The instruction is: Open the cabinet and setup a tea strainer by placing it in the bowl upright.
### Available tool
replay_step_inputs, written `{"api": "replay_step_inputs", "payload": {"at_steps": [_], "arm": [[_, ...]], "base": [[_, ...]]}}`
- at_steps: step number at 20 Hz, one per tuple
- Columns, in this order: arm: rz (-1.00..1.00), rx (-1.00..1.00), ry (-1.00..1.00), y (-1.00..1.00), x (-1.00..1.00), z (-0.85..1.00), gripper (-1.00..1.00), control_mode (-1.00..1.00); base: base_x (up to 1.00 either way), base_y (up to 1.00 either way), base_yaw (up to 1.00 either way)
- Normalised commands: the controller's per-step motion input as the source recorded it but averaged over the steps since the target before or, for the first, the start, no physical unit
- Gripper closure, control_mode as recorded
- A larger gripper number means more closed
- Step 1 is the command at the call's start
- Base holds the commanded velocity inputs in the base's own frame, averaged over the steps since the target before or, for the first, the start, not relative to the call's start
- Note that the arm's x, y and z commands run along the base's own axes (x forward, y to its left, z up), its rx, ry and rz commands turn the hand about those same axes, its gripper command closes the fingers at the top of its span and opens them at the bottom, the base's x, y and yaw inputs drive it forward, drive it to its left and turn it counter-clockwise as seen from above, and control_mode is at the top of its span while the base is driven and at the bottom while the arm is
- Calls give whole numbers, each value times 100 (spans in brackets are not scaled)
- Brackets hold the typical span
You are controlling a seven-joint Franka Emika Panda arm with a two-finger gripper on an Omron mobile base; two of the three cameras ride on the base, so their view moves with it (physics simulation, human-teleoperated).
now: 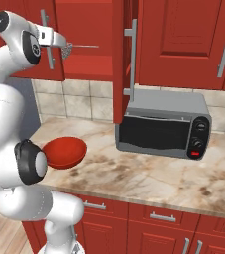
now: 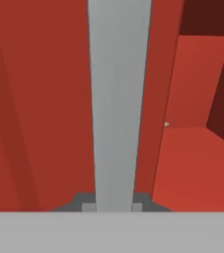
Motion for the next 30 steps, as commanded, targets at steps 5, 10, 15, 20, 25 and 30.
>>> {"api": "replay_step_inputs", "payload": {"at_steps": [5, 10, 15, 20, 25, 30], "arm": [[-6, 0, -6, 9, -58, 15, 100, -100], [-2, 0, -1, 8, -75, 25, 100, -100], [-3, 0, 0, 25, -86, 27, 100, -100], [-7, -1, 0, 43, -98, 12, 100, -100], [-10, -3, 0, 52, -95, 0, 100, -100], [-12, -5, 0, 43, -77, 0, 100, -100]], "base": [[0, 0, 0], [0, 0, 0], [0, 0, 0], [0, 0, 0], [0, 0, 0], [0, 0, 0]]}}
